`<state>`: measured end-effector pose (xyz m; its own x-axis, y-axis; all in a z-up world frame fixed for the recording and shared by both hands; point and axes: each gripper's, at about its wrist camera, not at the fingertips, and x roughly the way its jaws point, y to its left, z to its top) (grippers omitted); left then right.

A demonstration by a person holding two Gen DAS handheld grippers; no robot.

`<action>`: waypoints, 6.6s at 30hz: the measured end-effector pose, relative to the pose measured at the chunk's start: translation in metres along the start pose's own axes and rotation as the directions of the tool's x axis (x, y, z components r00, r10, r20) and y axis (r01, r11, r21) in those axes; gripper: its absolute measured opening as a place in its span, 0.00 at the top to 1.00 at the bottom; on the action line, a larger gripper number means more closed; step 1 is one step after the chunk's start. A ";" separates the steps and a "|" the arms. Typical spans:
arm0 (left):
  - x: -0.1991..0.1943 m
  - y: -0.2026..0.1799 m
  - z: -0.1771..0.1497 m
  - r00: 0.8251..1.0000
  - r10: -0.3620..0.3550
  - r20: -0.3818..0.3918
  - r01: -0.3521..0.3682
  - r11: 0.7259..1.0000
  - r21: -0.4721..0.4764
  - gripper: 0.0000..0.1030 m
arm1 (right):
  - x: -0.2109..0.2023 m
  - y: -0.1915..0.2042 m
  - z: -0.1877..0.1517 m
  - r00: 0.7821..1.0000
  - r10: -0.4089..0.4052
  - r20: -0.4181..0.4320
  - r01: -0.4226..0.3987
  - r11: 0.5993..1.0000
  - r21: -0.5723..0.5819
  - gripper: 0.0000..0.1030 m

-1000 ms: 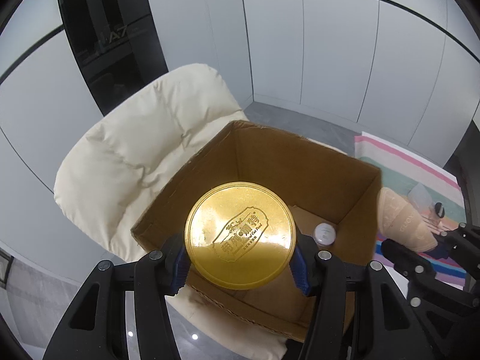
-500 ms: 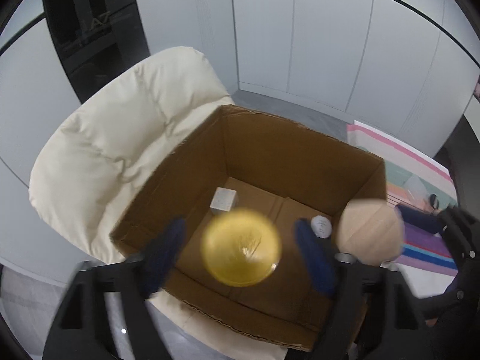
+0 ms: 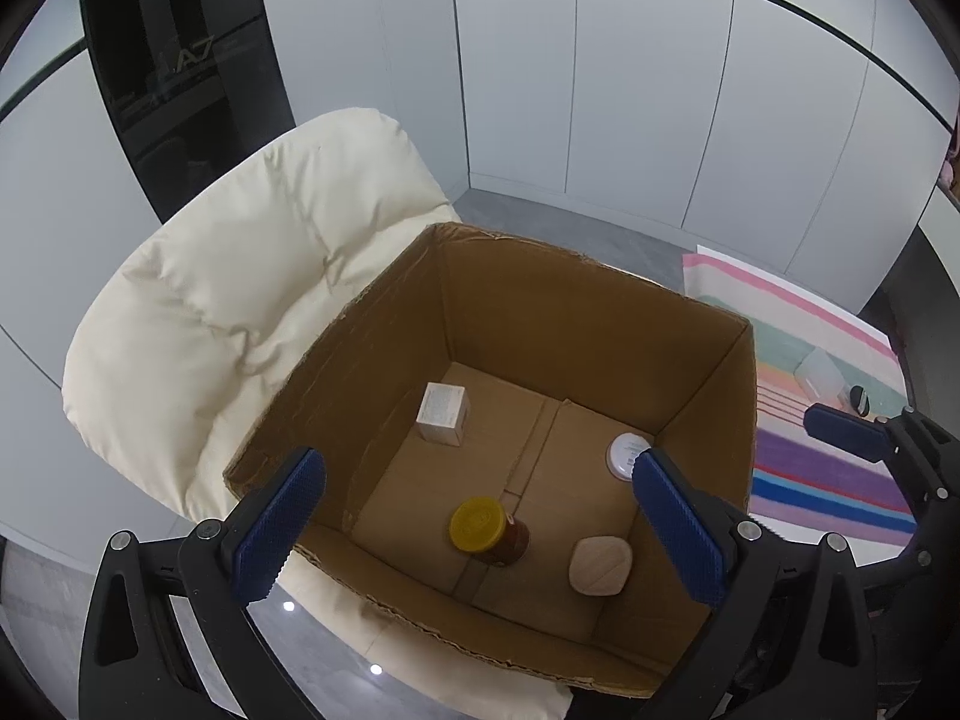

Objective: Organize objects
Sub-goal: 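Open both tools to drop the jar and sponge into the box, then move both open tools back to the remaining objects on the tablecloth, then grasp the clear square lid with the left tool while the right tool grasps the black compact, then lift the clear lid with the left tool while the right tool lifts the black compact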

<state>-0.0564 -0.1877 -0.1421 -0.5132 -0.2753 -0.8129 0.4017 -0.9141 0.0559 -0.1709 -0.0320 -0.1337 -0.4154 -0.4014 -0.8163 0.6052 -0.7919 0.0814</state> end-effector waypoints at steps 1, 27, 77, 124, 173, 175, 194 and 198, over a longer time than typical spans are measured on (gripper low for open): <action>-0.001 0.000 0.000 1.000 -0.001 0.004 0.001 1.000 0.000 0.00 | -0.002 -0.001 0.000 1.000 0.001 0.003 -0.001 1.000 0.003 0.10; -0.061 0.003 -0.032 0.999 0.027 0.034 -0.027 1.000 -0.001 0.00 | -0.062 -0.009 -0.028 0.999 -0.008 0.031 0.006 0.997 0.075 0.10; -0.076 -0.102 -0.090 0.992 -0.123 0.011 0.120 0.981 0.154 0.00 | -0.156 -0.107 -0.157 0.985 -0.168 0.035 0.144 0.919 0.367 0.10; 0.161 -0.432 -0.002 0.973 -0.176 -0.147 0.220 0.896 0.385 0.00 | -0.013 -0.425 -0.193 0.942 -0.330 -0.069 0.311 0.773 0.553 0.10; 0.286 -0.481 0.026 0.920 -0.308 -0.242 0.372 0.881 0.293 0.13 | 0.049 -0.478 -0.210 0.985 -0.170 -0.023 0.156 0.832 0.532 0.86; 0.281 -0.476 0.031 0.937 -0.264 -0.230 0.322 0.908 0.268 0.14 | 0.046 -0.474 -0.210 0.981 -0.192 -0.029 0.178 0.834 0.523 0.87; 0.158 -0.451 0.070 0.961 -0.239 -0.137 0.270 0.916 0.295 0.13 | -0.029 -0.443 -0.150 0.944 -0.327 -0.043 0.307 0.824 0.476 0.87; 0.109 -0.448 0.073 0.961 -0.259 -0.097 0.277 0.917 0.287 0.13 | -0.063 -0.435 -0.128 0.935 -0.356 -0.016 0.319 0.818 0.479 0.87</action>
<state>-0.3482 0.1699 -0.2135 -0.5239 0.0015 -0.8518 0.0092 -0.9999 -0.0074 -0.3209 0.3966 -0.1913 -0.5925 -0.0861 -0.8009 0.0370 -0.9961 0.0798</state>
